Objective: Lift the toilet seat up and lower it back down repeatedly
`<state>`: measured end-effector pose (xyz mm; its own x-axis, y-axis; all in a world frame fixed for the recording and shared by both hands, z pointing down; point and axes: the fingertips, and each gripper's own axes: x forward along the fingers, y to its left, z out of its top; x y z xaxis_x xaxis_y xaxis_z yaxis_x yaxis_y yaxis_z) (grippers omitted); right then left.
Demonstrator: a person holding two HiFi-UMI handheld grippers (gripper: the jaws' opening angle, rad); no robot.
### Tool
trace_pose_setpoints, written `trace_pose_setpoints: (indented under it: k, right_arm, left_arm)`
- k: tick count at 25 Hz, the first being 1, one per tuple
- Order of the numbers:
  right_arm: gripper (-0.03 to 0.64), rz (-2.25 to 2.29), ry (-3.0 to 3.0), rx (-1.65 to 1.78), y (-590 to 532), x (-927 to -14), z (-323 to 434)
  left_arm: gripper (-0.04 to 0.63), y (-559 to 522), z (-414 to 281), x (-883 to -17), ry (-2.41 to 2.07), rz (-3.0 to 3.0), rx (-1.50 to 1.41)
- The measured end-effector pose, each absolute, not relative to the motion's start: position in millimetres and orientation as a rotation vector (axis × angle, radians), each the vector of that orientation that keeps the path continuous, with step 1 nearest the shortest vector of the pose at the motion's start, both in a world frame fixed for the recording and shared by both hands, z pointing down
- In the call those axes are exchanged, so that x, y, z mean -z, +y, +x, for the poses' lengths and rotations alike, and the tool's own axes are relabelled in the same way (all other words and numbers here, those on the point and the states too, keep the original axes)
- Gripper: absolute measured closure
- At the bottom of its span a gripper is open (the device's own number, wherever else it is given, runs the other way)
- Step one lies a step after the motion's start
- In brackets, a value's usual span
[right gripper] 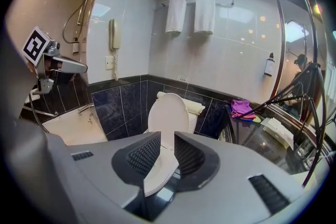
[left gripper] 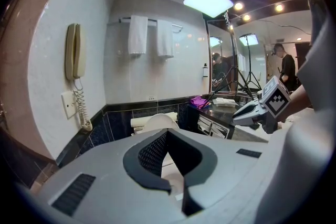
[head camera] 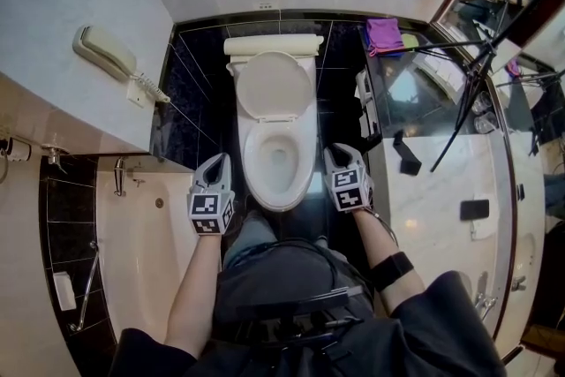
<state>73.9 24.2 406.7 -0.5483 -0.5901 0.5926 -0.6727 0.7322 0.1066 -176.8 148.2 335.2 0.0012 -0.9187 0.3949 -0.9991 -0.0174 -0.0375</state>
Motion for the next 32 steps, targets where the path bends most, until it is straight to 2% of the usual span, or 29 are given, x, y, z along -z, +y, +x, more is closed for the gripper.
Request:
trace_pose_setpoints:
  k: [4, 9, 17, 32]
  right_arm:
    - [0.431, 0.967, -2.289, -0.312, 23.6, -433.1, 77.9]
    - [0.397, 0.992, -2.243, -0.456, 20.4, -473.4, 84.1]
    - [0.391, 1.027, -2.112, -0.868, 36.4, -589.6, 98.1]
    - [0.393, 1.026, -1.877, -1.435, 112.9, -834.7, 71.8]
  left_arm:
    - [0.595, 142.8, -182.8, -342.4, -1.991, 2.022, -0.488]
    - [0.595, 127.2, -183.9, -350.4, -1.969, 2.062, -0.520]
    - [0.595, 113.5, -187.7, -404.5, -1.910, 2.097, -0.626]
    - [0.595, 80.2, -175.5, -581.9, -1.844, 2.125, -0.700]
